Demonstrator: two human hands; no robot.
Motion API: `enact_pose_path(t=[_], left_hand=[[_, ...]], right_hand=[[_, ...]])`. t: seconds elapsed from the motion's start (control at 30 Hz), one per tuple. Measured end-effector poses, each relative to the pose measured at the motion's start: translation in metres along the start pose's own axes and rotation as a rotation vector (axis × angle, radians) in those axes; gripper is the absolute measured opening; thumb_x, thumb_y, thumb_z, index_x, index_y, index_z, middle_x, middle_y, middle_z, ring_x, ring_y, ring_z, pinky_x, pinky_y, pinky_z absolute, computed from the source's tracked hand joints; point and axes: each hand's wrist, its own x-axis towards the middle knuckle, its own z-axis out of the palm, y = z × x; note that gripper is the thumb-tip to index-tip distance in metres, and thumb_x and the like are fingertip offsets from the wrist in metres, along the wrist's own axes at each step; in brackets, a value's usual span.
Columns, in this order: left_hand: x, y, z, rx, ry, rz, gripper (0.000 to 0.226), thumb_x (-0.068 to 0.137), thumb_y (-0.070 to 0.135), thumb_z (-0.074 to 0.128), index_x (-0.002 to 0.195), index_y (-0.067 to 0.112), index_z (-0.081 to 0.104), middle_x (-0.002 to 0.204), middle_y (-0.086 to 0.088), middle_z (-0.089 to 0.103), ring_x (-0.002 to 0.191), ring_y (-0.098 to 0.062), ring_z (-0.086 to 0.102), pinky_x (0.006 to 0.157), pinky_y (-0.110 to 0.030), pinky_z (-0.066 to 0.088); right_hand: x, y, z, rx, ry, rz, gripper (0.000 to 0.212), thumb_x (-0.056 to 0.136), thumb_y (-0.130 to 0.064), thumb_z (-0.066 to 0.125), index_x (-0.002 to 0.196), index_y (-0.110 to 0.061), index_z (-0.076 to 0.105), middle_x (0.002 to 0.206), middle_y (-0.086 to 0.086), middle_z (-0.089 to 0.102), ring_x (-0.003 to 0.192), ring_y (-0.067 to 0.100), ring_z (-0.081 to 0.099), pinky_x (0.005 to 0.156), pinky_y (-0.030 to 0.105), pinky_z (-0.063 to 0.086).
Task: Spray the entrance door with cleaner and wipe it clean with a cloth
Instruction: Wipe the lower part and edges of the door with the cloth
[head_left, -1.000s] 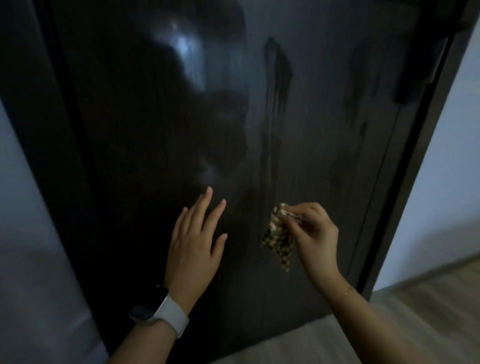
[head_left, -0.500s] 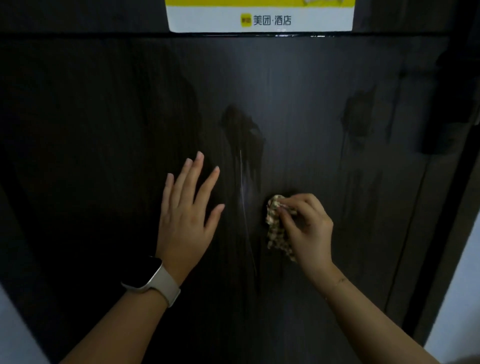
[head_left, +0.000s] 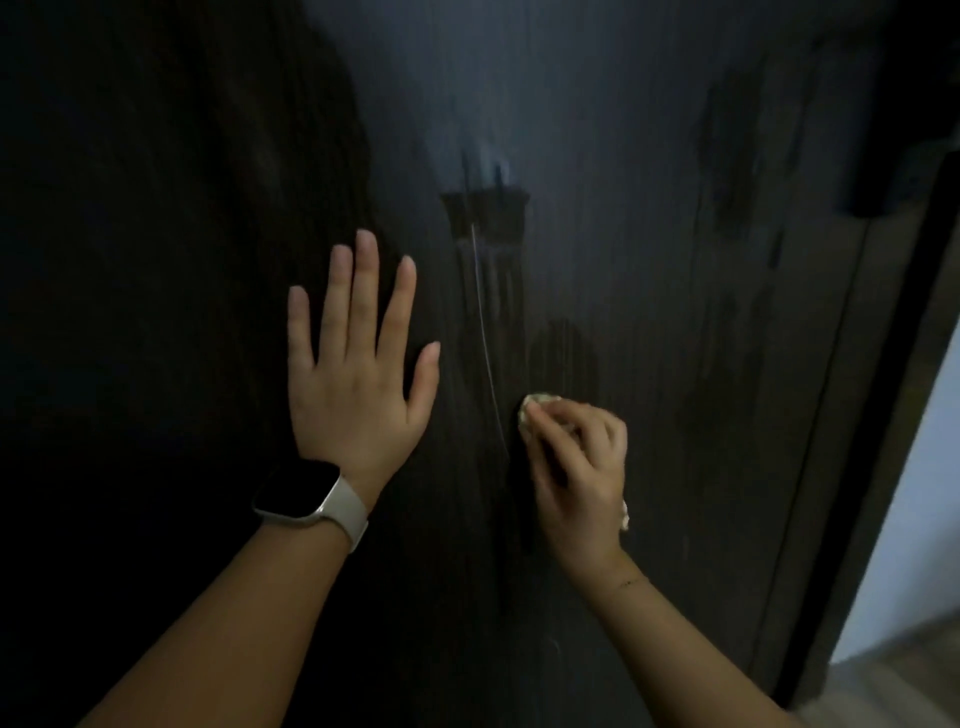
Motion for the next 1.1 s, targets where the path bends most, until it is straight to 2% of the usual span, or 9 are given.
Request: enact_pose_path(t=[0.1, 0.2, 0.3, 0.43, 0.63, 0.7, 0.77, 0.87, 1.1], left_hand=[[-0.001, 0.0, 0.0, -0.024, 0.012, 0.024, 0.066, 0.102, 0.045, 0.027, 0.156, 0.019, -0.001, 0.163, -0.012, -0.002, 0.149, -0.024, -0.007, 0.12, -0.045, -0.007], [-0.001, -0.001, -0.001, -0.048, 0.023, 0.039, 0.066, 0.102, 0.044, 0.027, 0.156, 0.018, -0.001, 0.163, -0.012, -0.002, 0.149, -0.025, -0.006, 0.119, -0.045, -0.007], [-0.001, -0.002, 0.0, -0.06, 0.038, 0.05, 0.065, 0.102, 0.043, 0.026, 0.155, 0.018, -0.002, 0.162, -0.013, -0.003, 0.149, -0.025, -0.007, 0.119, -0.045, -0.009], [-0.001, -0.001, 0.001, -0.079, 0.051, 0.059, 0.065, 0.102, 0.043, 0.025, 0.156, 0.017, -0.001, 0.163, -0.013, -0.002, 0.149, -0.026, -0.005, 0.119, -0.045, -0.009], [-0.001, -0.001, 0.0, -0.093, 0.054, 0.059, 0.065, 0.102, 0.043, 0.025, 0.155, 0.017, -0.002, 0.162, -0.013, -0.002, 0.149, -0.027, -0.005, 0.118, -0.046, -0.008], [-0.001, -0.001, 0.0, -0.098, 0.06, 0.057, 0.065, 0.102, 0.043, 0.025, 0.155, 0.018, -0.001, 0.162, -0.013, -0.001, 0.149, -0.026, -0.004, 0.118, -0.045, -0.009], [-0.001, 0.0, 0.0, -0.104, 0.063, 0.059, 0.065, 0.102, 0.042, 0.025, 0.156, 0.017, -0.001, 0.163, -0.013, -0.001, 0.149, -0.026, -0.004, 0.118, -0.045, -0.008], [-0.001, -0.001, 0.0, -0.105, 0.064, 0.056, 0.065, 0.102, 0.042, 0.026, 0.156, 0.017, 0.0, 0.162, -0.013, -0.001, 0.149, -0.027, -0.003, 0.118, -0.046, -0.007], [-0.001, 0.0, -0.001, -0.107, 0.059, 0.061, 0.065, 0.102, 0.042, 0.026, 0.155, 0.017, -0.001, 0.162, -0.013, -0.001, 0.149, -0.027, -0.004, 0.118, -0.046, -0.008]], right_hand=[[-0.061, 0.003, -0.006, 0.018, -0.254, -0.189, 0.029, 0.095, -0.012, 0.054, 0.123, -0.012, 0.06, 0.121, 0.002, 0.054, 0.103, 0.023, 0.05, 0.097, 0.022, 0.038], [-0.089, 0.02, -0.023, 0.001, -0.44, -0.227, 0.027, 0.098, -0.017, 0.052, 0.123, -0.014, 0.06, 0.118, 0.001, 0.057, 0.101, 0.02, 0.05, 0.08, 0.032, 0.051], [-0.058, 0.031, -0.033, -0.059, -0.312, -0.139, 0.037, 0.084, -0.007, 0.064, 0.12, -0.017, 0.062, 0.113, 0.003, 0.059, 0.1, 0.025, 0.054, 0.078, 0.036, 0.05], [-0.009, 0.009, -0.014, -0.047, -0.01, 0.018, 0.029, 0.082, 0.001, 0.068, 0.109, -0.01, 0.069, 0.105, 0.0, 0.053, 0.095, 0.023, 0.052, 0.082, 0.022, 0.043], [-0.087, 0.005, -0.009, -0.046, -0.501, -0.317, 0.035, 0.092, -0.022, 0.062, 0.125, -0.012, 0.059, 0.108, 0.003, 0.052, 0.088, 0.019, 0.05, 0.065, 0.032, 0.048], [-0.064, 0.007, -0.013, -0.024, -0.423, -0.283, 0.023, 0.096, -0.02, 0.059, 0.113, -0.008, 0.069, 0.099, 0.006, 0.058, 0.083, 0.021, 0.052, 0.066, 0.031, 0.046], [-0.023, 0.003, -0.014, -0.036, -0.177, -0.161, 0.014, 0.093, -0.013, 0.063, 0.1, -0.006, 0.072, 0.092, 0.007, 0.059, 0.082, 0.022, 0.053, 0.071, 0.026, 0.043], [0.005, -0.002, -0.004, -0.053, -0.003, -0.053, 0.015, 0.087, -0.003, 0.069, 0.102, -0.001, 0.072, 0.092, 0.009, 0.059, 0.085, 0.022, 0.054, 0.075, 0.024, 0.042], [-0.055, 0.019, -0.024, -0.029, -0.461, -0.278, 0.028, 0.091, -0.012, 0.061, 0.117, -0.003, 0.065, 0.107, 0.009, 0.058, 0.091, 0.027, 0.054, 0.07, 0.038, 0.05]])
